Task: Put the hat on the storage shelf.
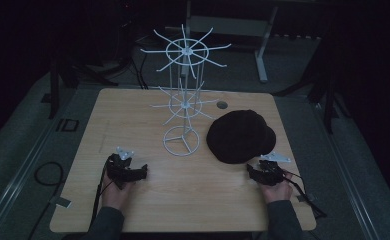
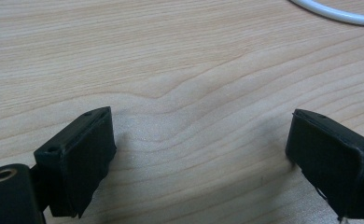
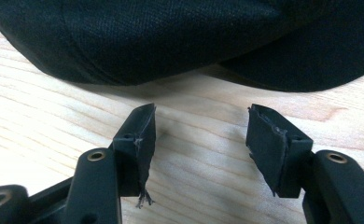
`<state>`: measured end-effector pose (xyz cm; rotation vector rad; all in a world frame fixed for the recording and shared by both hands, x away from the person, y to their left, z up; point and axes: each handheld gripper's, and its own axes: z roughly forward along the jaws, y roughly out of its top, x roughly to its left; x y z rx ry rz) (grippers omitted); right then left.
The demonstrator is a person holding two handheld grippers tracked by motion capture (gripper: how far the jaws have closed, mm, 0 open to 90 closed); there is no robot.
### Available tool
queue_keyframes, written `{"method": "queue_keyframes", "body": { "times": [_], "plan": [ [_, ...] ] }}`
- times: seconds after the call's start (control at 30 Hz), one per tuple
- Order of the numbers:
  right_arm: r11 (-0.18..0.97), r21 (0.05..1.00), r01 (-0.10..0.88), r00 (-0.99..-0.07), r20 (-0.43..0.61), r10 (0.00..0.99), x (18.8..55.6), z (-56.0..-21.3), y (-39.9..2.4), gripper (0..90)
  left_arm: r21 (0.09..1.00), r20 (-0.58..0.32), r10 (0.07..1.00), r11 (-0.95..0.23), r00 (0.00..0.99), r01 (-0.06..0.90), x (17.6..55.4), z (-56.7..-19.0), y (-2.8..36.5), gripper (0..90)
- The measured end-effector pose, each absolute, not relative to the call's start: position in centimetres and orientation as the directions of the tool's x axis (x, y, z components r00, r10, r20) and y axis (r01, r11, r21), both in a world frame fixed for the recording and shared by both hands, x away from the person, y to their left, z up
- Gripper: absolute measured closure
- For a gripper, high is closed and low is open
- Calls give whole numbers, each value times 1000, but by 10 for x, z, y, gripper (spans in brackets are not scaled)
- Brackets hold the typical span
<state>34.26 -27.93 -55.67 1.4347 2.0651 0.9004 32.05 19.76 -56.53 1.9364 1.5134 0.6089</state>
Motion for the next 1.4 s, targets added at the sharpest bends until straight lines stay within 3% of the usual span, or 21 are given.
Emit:
{"method": "queue_keyframes", "body": {
  "times": [0.23, 0.47, 0.77, 1.03, 1.4],
  "plan": [
    [258, 698, 668, -350, -10, 937, 347, -552, -276, 427, 699, -7, 970, -170, 245, 694, 320, -565, 198, 86],
    [342, 595, 728, -408, -26, 913, 355, -539, -271, 473, 699, -8, 970, -169, 244, 694, 320, -565, 198, 86],
    [401, 544, 737, -455, -39, 889, 360, -506, -267, 460, 700, -10, 970, -167, 242, 694, 320, -565, 197, 87],
    [302, 547, 781, -364, 5, 932, 390, -476, -281, 444, 700, -9, 970, -168, 244, 694, 320, -565, 197, 87],
    [265, 538, 800, -322, 12, 947, 418, -475, -287, 443, 701, -8, 969, -171, 247, 692, 320, -565, 197, 87]
  ]
}}
